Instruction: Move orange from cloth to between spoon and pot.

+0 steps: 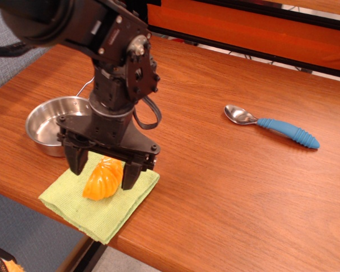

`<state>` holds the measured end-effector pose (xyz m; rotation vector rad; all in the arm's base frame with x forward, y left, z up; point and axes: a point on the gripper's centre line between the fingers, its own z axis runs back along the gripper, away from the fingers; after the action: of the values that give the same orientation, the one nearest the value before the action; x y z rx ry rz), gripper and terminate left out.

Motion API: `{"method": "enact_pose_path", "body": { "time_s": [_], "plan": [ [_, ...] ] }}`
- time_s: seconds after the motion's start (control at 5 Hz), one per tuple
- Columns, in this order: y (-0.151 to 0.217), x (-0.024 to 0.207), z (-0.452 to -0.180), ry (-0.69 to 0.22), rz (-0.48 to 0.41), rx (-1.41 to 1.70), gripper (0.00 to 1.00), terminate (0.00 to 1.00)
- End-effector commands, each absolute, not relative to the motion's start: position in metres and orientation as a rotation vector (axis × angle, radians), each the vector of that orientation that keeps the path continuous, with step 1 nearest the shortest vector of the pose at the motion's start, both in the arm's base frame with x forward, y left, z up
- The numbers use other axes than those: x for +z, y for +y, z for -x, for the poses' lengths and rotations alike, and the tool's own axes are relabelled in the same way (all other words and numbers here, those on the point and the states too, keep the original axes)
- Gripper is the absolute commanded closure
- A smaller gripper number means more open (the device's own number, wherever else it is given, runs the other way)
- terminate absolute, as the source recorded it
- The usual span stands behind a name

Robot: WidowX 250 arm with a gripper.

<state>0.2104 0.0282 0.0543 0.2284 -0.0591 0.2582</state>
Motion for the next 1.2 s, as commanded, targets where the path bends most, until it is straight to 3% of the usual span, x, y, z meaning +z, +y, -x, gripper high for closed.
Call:
{"method": "enact_pose_path", "body": {
  "time_s": [0.0,0.6,0.8,1.0],
  "plan": [
    [0.035,0.045,-0.213,-0.04,-0.256,0.274,0.0,0.0],
    [0.043,0.032,-0.214,-0.011,-0.251,0.311,0.0,0.0],
    [0.041,0.031,-0.216,-0.02,-0.233,0.312,1.0,0.0],
    [0.041,0.039,-0.216,0.009,-0.24,0.326,1.0,0.0]
  ]
}}
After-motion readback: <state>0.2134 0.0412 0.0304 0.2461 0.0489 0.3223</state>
